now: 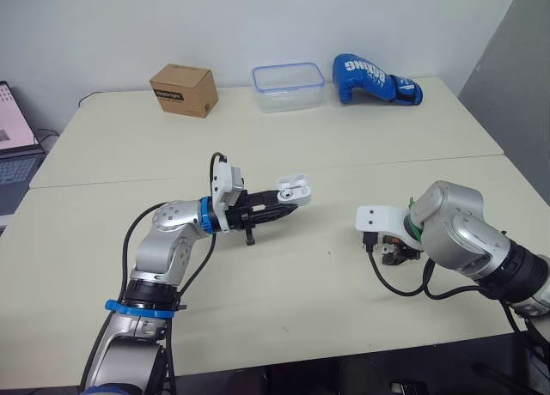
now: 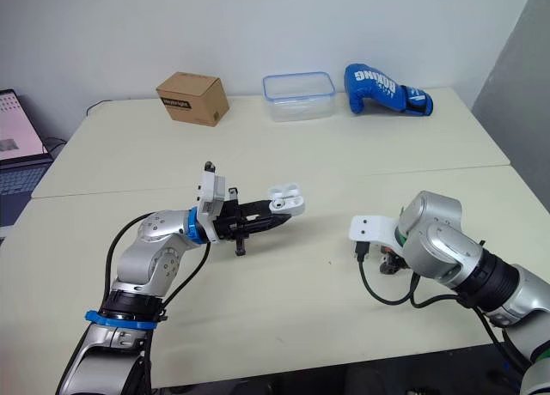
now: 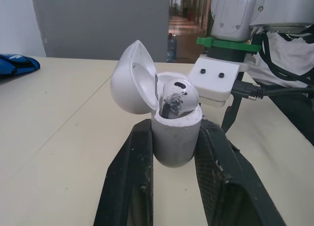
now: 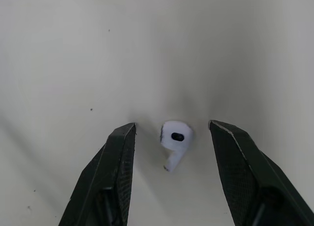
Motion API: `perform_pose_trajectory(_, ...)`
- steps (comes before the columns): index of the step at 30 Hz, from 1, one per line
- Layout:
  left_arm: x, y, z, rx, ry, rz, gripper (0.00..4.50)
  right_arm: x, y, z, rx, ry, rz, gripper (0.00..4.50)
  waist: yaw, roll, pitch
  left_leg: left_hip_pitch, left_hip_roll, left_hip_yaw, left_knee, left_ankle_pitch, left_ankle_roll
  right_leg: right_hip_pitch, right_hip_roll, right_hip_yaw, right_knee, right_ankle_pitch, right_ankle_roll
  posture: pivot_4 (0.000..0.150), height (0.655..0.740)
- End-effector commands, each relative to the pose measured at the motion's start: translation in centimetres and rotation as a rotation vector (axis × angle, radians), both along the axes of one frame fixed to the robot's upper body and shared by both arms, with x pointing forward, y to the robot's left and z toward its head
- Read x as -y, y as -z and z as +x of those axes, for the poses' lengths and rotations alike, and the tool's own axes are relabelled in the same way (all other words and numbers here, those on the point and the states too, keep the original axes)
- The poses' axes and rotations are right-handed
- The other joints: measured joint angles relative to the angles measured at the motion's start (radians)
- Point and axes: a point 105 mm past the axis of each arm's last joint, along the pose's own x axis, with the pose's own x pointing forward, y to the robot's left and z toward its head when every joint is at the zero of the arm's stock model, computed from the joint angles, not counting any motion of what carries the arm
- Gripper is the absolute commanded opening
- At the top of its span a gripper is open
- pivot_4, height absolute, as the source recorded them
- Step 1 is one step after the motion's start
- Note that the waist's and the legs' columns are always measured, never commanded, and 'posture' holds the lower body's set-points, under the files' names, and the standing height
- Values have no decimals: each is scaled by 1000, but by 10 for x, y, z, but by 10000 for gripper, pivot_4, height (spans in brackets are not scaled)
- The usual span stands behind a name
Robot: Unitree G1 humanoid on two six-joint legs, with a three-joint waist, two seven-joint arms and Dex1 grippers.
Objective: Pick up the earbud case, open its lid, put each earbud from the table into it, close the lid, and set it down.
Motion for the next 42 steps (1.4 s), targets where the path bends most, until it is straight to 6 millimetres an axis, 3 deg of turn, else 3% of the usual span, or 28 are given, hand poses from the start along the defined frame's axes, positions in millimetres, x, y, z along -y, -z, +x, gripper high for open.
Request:
perform_pose_trajectory(1,2,-7,-2,38,16,-10,8402,-2,-6,2,19,9,8,24407,0,0,0,0,0,0,0,0,0,0,0,0,0,0,0,1500,7307)
perform_pose_trajectory(30,4,-6,-2,31,28,-4,8402,1,2,-6,-6,83,3,24407,0,0,0,0,0,0,0,0,0,0,0,0,0,0,0,1500,7307)
perform_pose_trajectory(34,4,-6,-2,31,28,-4,8402,0,3,-7,-8,87,6,15105,0,0,0,0,0,0,0,0,0,0,0,0,0,0,0,1500,7307)
perform_pose_trajectory(41,4,-5,-2,30,25,-4,8402,0,3,-7,-8,87,2,15105,0,0,0,0,0,0,0,0,0,0,0,0,0,0,0,1500,7307)
perform_pose_trajectory(42,4,-5,-2,30,25,-4,8402,0,3,-7,-8,86,2,13229,0,0,0,0,0,0,0,0,0,0,0,0,0,0,0,1500,7307)
